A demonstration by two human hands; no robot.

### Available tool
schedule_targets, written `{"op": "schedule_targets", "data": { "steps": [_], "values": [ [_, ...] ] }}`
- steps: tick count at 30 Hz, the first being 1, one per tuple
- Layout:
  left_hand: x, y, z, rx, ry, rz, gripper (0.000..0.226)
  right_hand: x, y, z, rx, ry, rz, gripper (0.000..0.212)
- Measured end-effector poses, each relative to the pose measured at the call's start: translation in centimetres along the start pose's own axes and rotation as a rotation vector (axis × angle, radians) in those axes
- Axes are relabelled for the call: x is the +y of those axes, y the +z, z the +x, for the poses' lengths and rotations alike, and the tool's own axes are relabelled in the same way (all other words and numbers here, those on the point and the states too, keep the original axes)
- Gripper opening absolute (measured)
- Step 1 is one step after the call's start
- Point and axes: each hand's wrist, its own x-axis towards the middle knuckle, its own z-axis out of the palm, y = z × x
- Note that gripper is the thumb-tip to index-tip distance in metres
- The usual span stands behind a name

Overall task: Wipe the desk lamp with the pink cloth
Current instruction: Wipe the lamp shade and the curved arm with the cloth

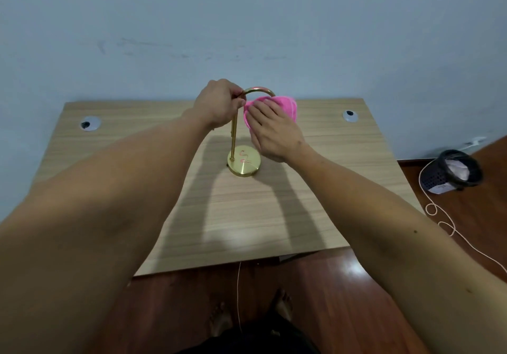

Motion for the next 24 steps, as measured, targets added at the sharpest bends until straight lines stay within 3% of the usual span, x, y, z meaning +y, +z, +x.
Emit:
{"op": "schedule_targets", "data": {
  "steps": [8, 19, 24],
  "values": [
    [0.2, 0.0, -0.1, -0.005, -0.002, 0.000, 0.017, 2.0, 2.0, -5.2, 0.188, -0.015, 0.213, 0.057],
    [0.0, 0.0, 0.1, -0.015, 0.002, 0.016, 0.015, 0.5, 1.5, -2.3, 0.039, -0.097, -0.050, 0.054],
    [0.0, -0.2, 0.1, -0.018, -0.003, 0.012, 0.015, 1.4, 1.9, -4.1, -0.007, -0.225, -0.106, 0.056]
  ]
}}
